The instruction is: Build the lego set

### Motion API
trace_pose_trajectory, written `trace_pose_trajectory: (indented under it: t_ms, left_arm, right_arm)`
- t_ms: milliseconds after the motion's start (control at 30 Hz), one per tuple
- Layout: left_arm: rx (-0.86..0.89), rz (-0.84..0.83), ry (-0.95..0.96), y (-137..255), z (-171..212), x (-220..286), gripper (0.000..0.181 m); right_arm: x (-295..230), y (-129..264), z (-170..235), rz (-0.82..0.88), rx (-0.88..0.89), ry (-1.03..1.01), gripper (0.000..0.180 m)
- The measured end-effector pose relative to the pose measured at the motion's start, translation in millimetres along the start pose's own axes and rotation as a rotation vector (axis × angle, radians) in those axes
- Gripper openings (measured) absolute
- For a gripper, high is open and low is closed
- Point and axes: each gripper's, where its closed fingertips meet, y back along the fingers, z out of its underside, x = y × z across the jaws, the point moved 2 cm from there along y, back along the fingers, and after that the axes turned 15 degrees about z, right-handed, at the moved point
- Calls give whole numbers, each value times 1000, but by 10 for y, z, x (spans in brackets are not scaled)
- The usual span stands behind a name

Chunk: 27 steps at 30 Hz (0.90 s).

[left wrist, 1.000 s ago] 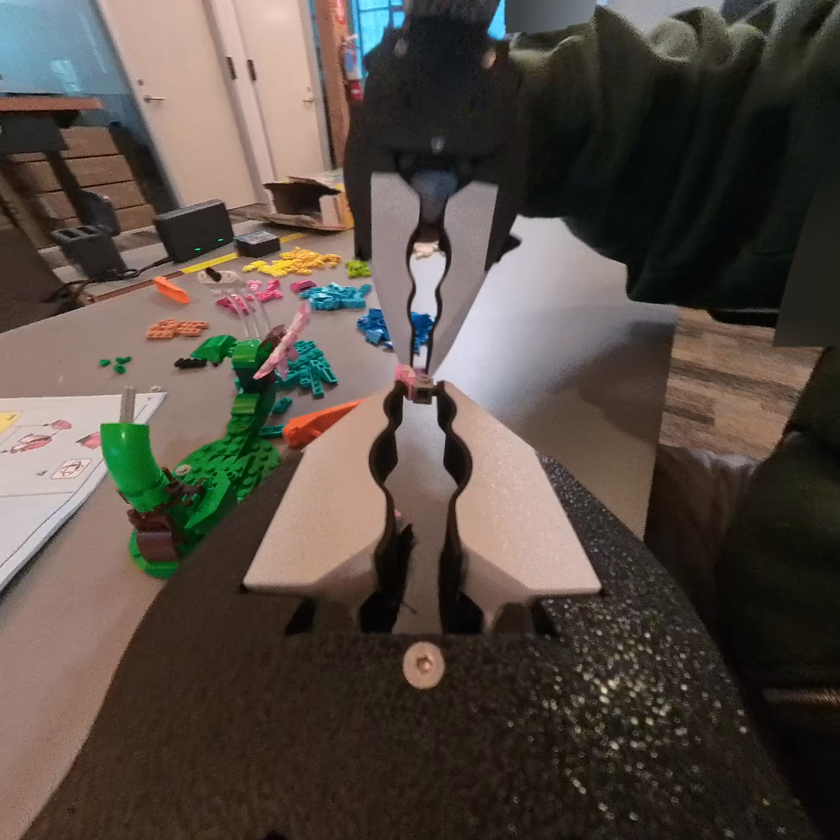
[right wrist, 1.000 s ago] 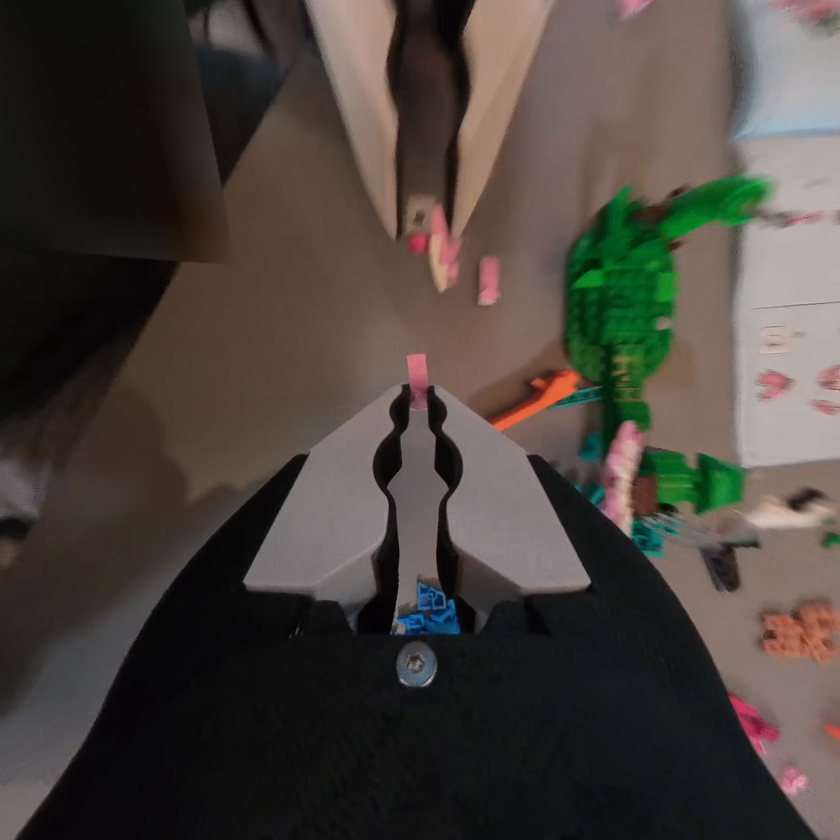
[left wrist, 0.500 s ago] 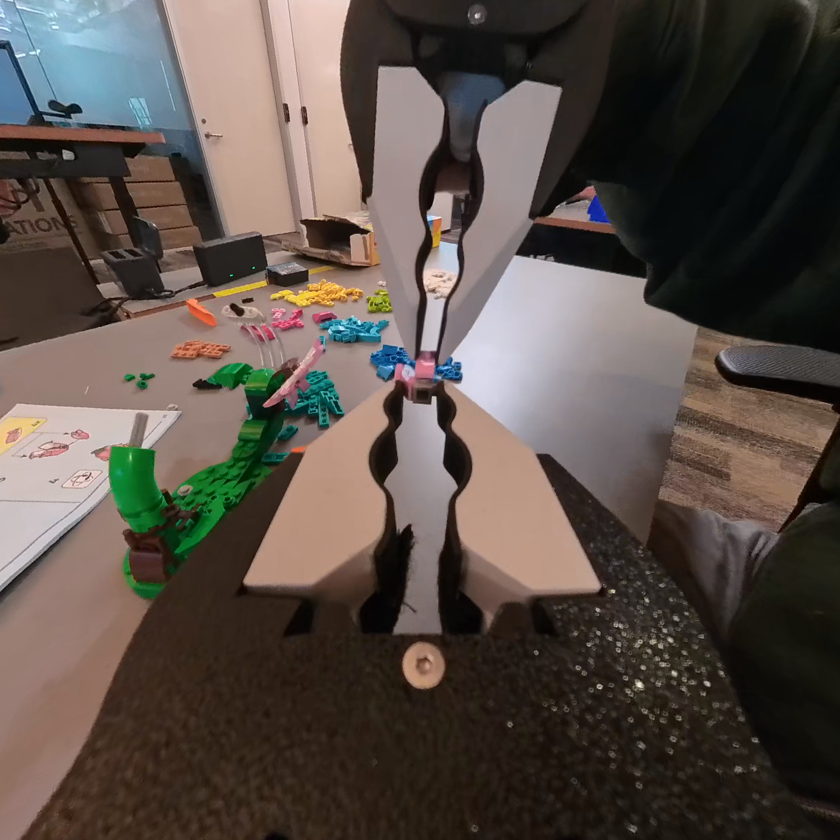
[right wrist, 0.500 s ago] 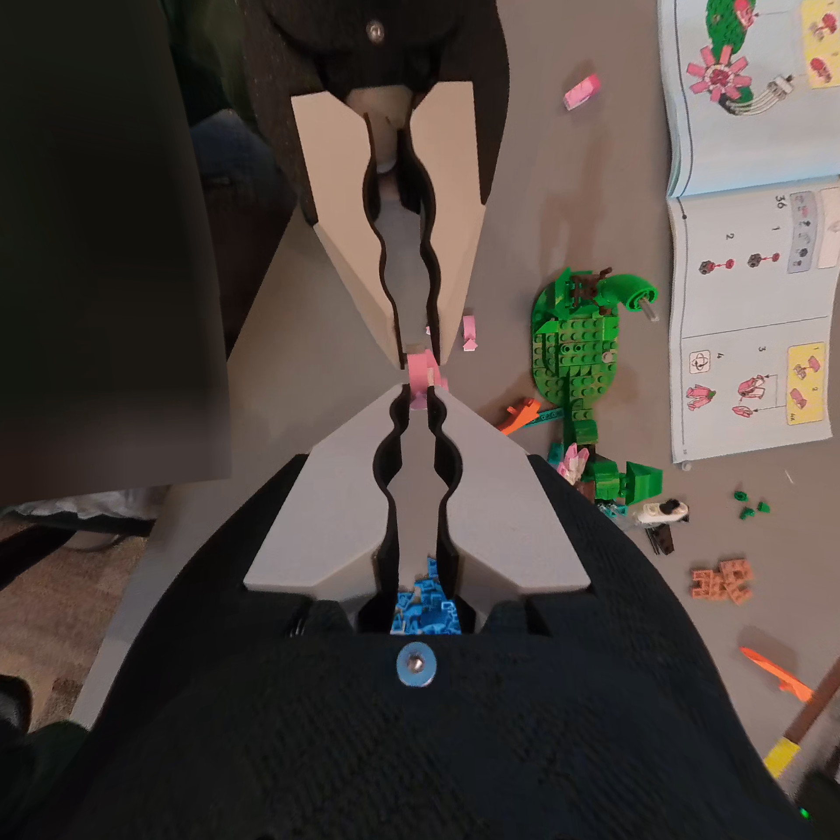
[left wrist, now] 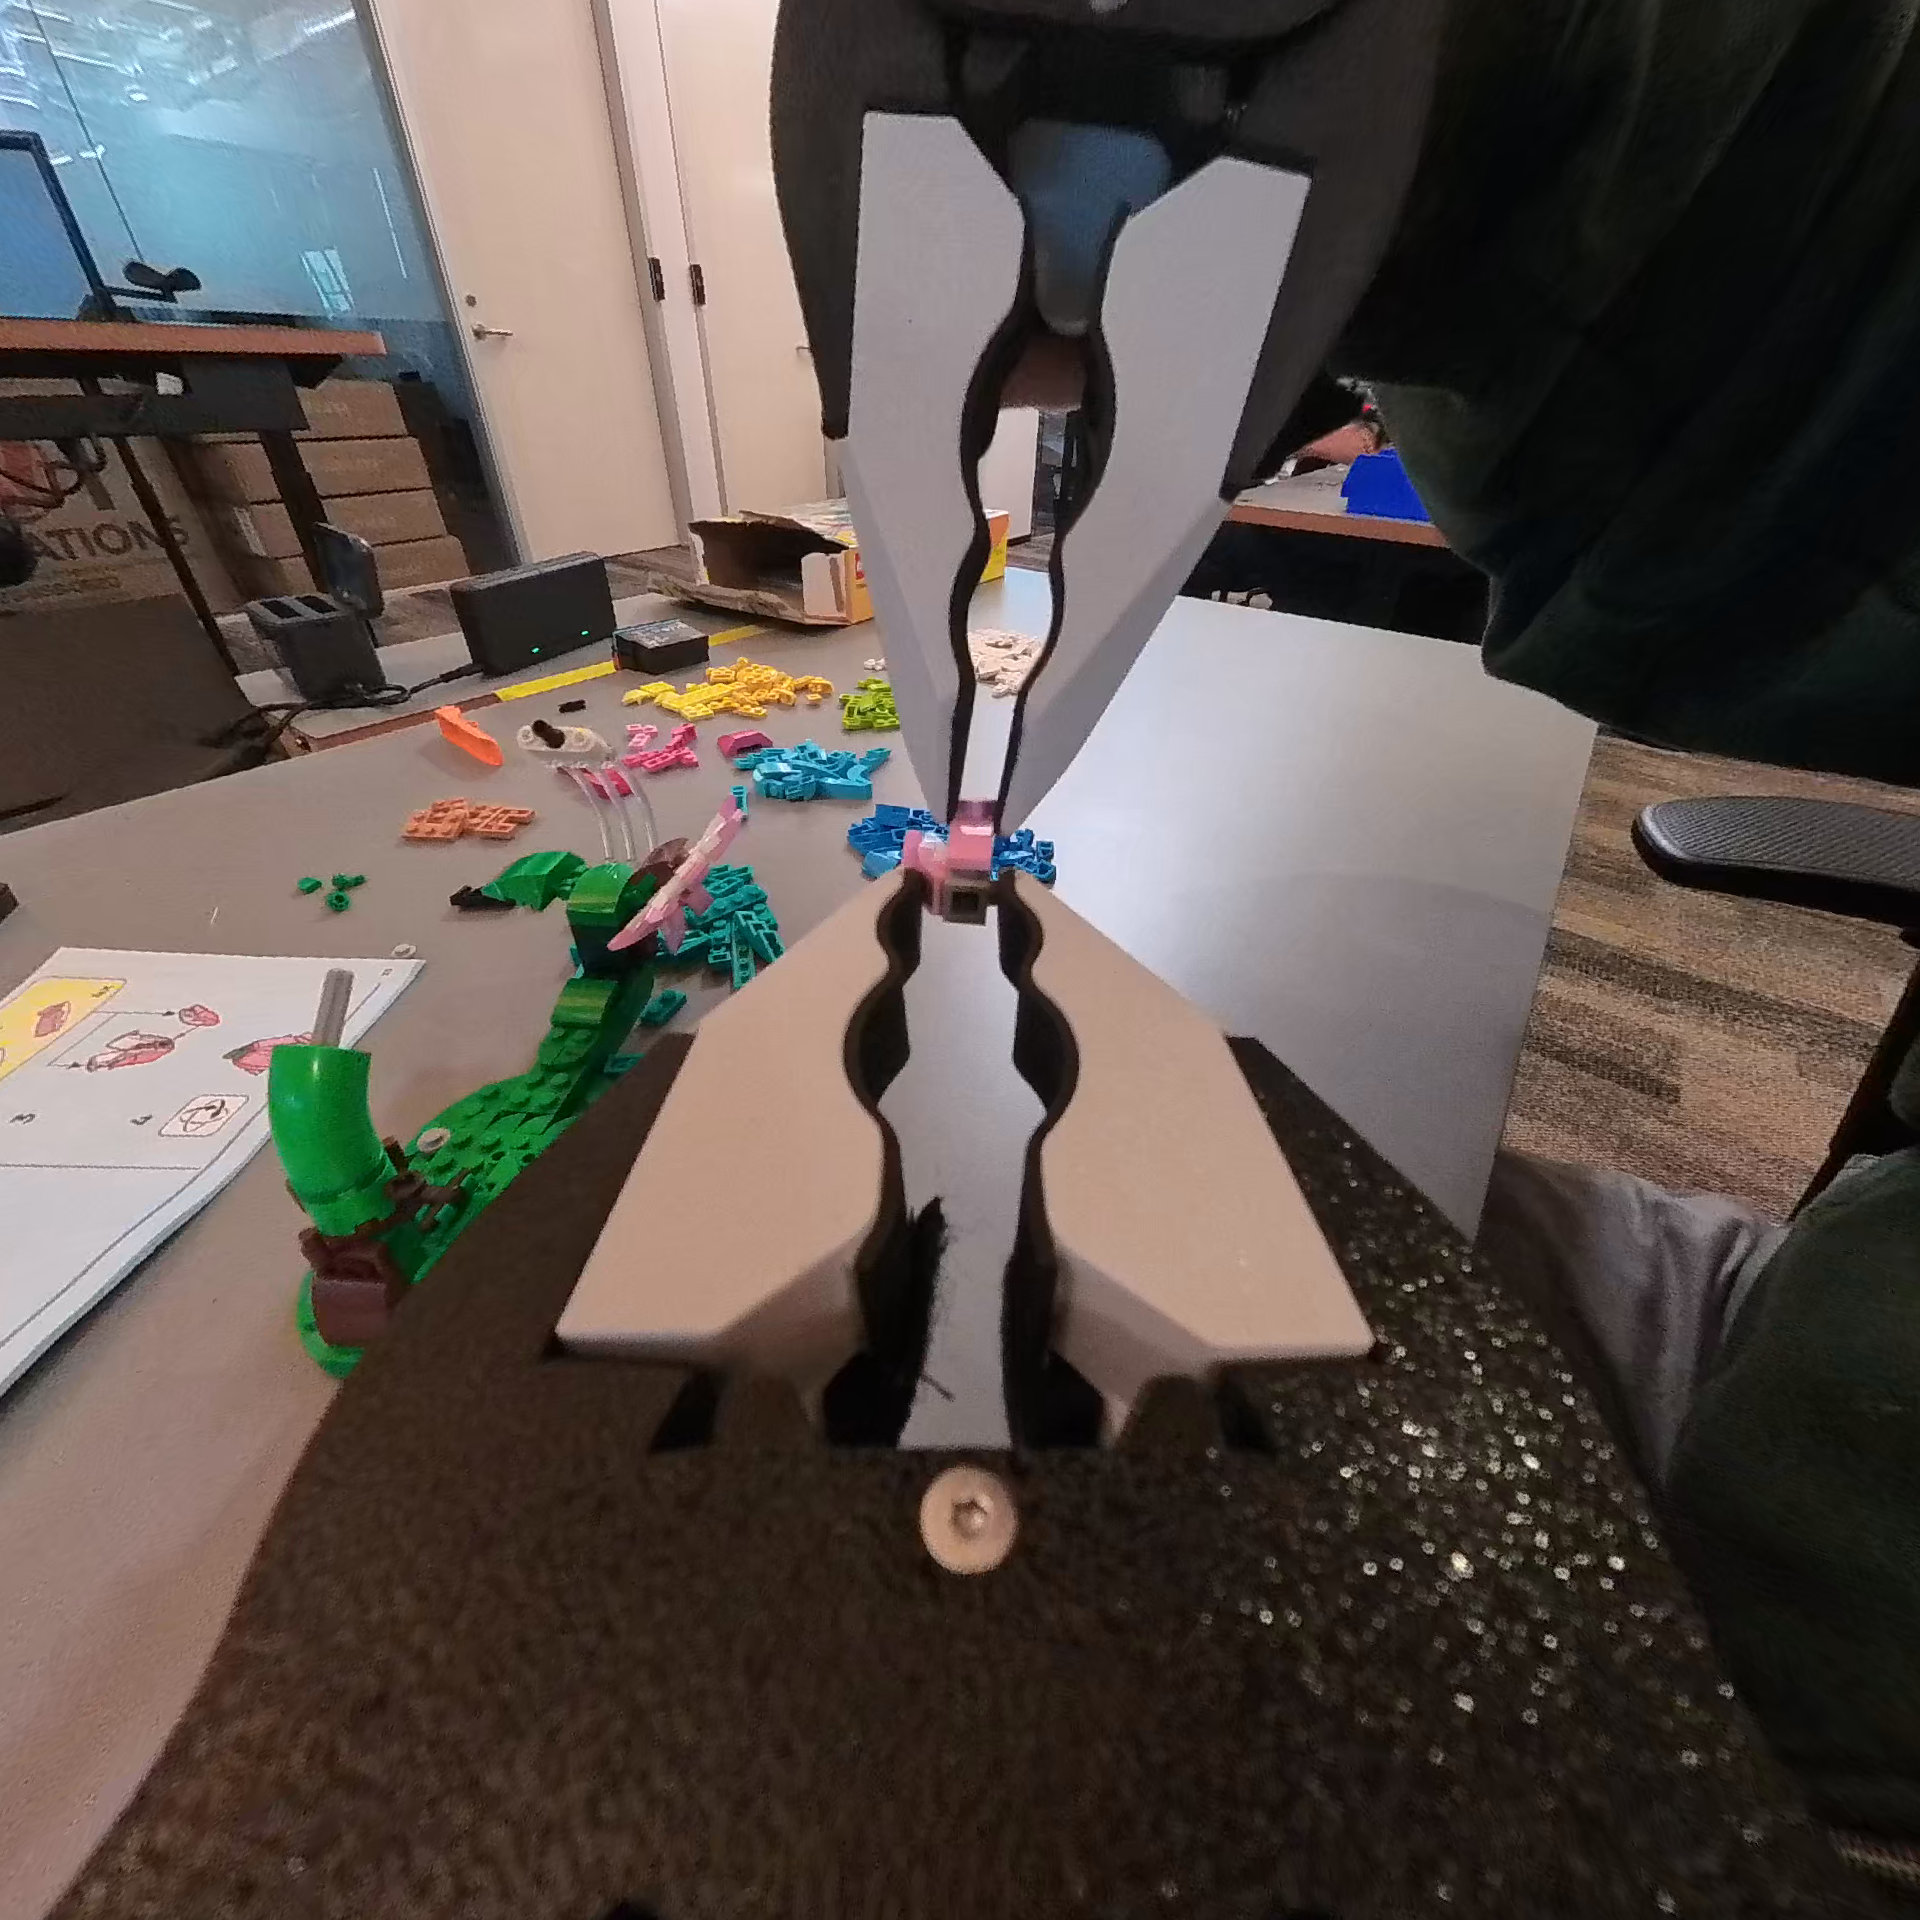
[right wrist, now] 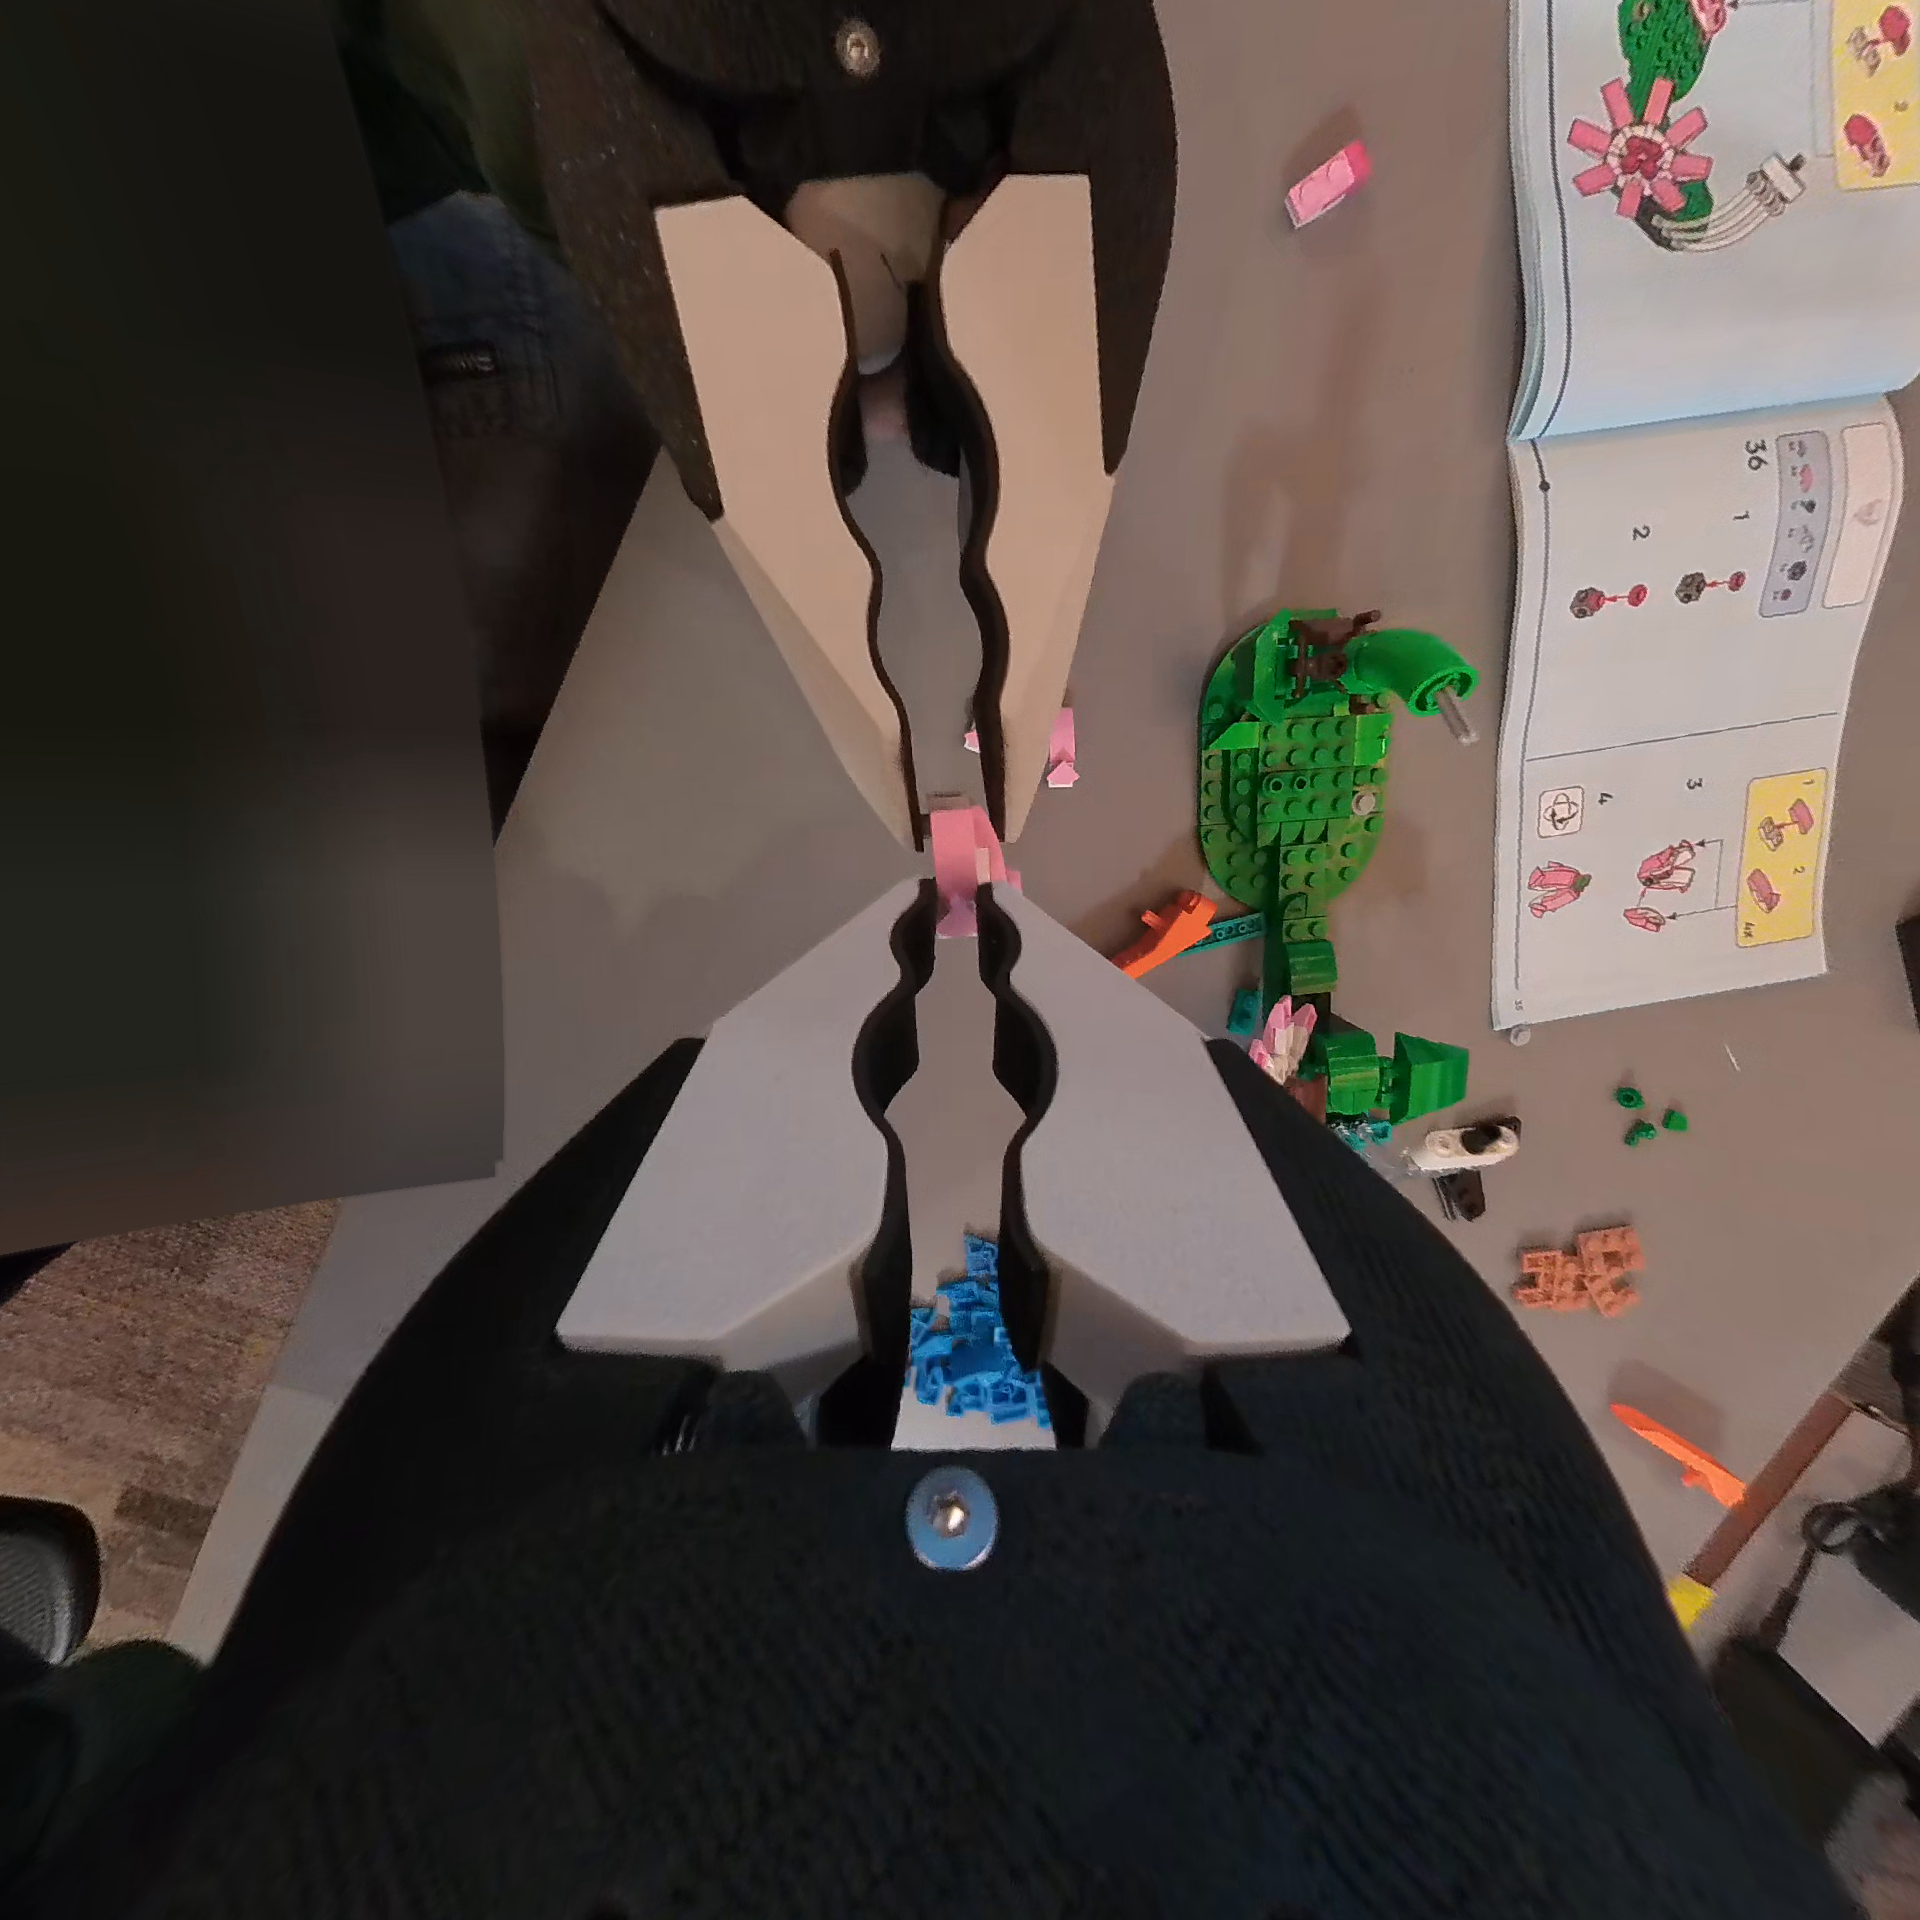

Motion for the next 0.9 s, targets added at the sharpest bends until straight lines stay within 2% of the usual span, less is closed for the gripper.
trace_pose_trajectory:
  t_ms: [900]
  left_arm:
    - [-14,5,-21,-21,-6,29,12]
  right_arm:
    - [-22,6,3,44,-29,57,6]
